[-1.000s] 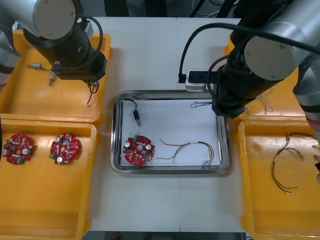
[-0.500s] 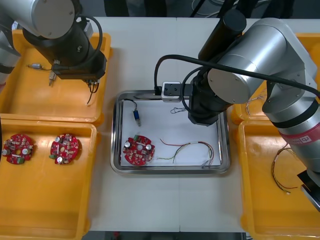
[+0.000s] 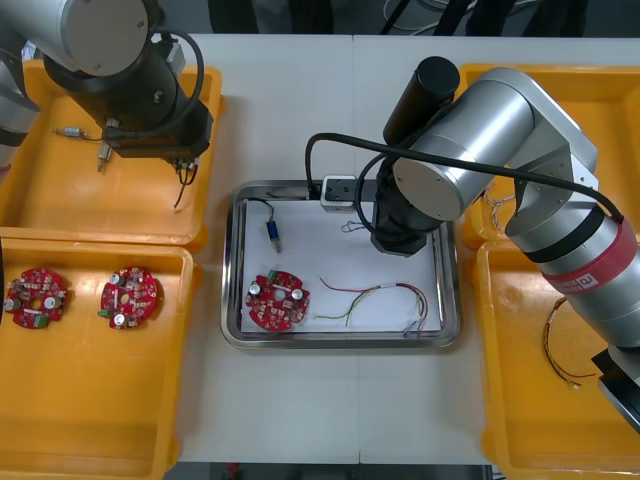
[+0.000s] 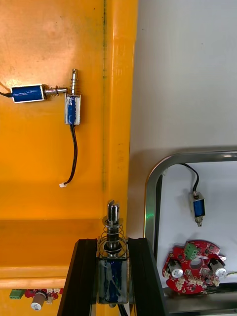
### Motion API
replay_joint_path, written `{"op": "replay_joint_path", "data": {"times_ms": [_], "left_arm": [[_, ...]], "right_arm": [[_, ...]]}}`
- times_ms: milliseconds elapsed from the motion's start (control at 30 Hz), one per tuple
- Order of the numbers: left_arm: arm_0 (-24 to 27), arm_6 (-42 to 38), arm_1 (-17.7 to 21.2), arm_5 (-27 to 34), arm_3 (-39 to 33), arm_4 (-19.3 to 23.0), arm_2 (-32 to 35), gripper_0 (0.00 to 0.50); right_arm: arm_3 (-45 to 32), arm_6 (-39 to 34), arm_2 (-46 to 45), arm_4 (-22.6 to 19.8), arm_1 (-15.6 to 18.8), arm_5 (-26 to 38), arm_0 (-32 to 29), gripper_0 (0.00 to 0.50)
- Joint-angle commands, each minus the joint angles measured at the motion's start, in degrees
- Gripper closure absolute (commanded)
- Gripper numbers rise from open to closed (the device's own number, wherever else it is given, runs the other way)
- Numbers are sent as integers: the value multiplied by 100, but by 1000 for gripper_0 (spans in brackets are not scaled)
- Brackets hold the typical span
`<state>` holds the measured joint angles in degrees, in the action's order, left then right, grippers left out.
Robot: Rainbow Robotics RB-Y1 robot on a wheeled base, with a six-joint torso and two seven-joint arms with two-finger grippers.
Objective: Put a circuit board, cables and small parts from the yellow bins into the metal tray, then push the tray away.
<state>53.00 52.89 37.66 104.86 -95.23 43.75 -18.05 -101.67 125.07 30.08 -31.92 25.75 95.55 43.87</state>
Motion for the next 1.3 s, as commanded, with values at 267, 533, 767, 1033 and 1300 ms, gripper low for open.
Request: {"op": "replay_joint_path", "data": {"times_ms": [267,533,767,1033,1300], "left_arm": [[-35,-411,-66,52,-180,2,197,500],[-35,-420,-66,61,-180,-7,188,500],[-35,-420,-66,61,-180,-7,197,500],[-44,-437,-66,61,-180,-7,205,500],[-44,-481,-66,69,-180,-7,205,500]], "right_arm": [[288,-9,261,239,-123,-248,-10,500],[534,0,384,354,-132,-564,-10,500],[683,9,534,494,-132,-731,-19,500],[692,-62,569,477,-132,-731,-10,301],[613,-97,516,433,-132,-679,-10,0]]}}
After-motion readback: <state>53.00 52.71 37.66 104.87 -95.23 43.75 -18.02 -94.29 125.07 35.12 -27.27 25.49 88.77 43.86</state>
